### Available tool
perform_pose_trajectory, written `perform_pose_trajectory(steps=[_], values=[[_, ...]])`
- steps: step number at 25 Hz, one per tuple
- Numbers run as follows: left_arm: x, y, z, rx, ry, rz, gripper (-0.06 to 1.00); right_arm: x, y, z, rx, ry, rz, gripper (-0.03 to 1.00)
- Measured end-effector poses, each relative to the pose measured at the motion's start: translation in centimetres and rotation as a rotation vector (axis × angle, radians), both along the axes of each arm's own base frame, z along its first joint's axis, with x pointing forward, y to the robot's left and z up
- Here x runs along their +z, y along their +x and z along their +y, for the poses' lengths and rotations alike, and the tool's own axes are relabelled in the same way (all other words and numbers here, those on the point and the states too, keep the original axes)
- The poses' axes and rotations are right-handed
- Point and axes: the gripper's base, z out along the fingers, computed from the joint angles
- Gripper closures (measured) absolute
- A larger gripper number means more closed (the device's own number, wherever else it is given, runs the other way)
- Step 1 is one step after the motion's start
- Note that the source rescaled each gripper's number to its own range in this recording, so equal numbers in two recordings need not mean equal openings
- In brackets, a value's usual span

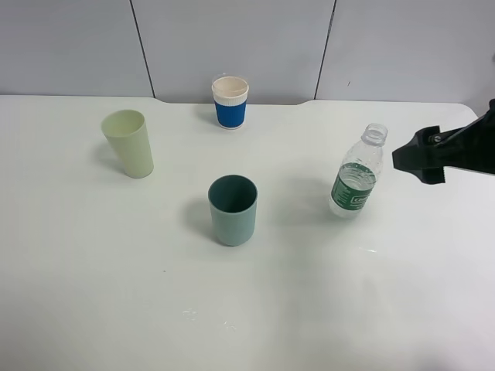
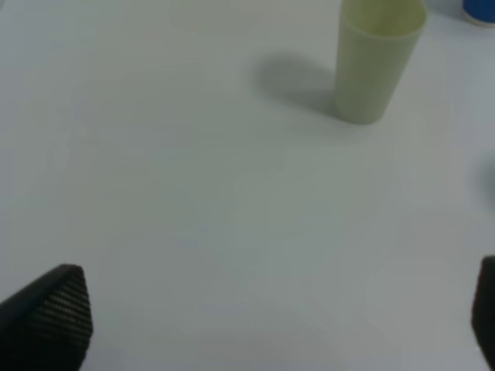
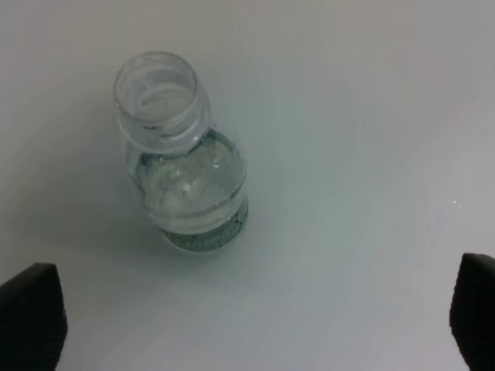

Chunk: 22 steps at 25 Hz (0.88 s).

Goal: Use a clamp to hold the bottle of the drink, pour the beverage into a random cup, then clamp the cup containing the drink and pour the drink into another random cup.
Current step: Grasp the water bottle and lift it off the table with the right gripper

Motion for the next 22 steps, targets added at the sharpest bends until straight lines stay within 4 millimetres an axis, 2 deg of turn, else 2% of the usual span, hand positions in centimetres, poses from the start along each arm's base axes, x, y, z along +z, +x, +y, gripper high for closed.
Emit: perform_pose_trajectory(steps=[8,14,22], values=[[0.0,0.0,0.0,-0.002,0.005,0.000,-0.06,-3.2,1.3,1.8,0.050,-0.002,0.072,-0.03],[0.0,0.0,0.0,0.000,0.000,0.000,-0.06,-6.9,1.1,1.9,0.040,-0.006,0.144,-0.03],[0.0,0.0,0.0,0.000,0.000,0.000,-0.06,-9.8,0.6,1.8,0.001,0.033,0.154,-0.03]])
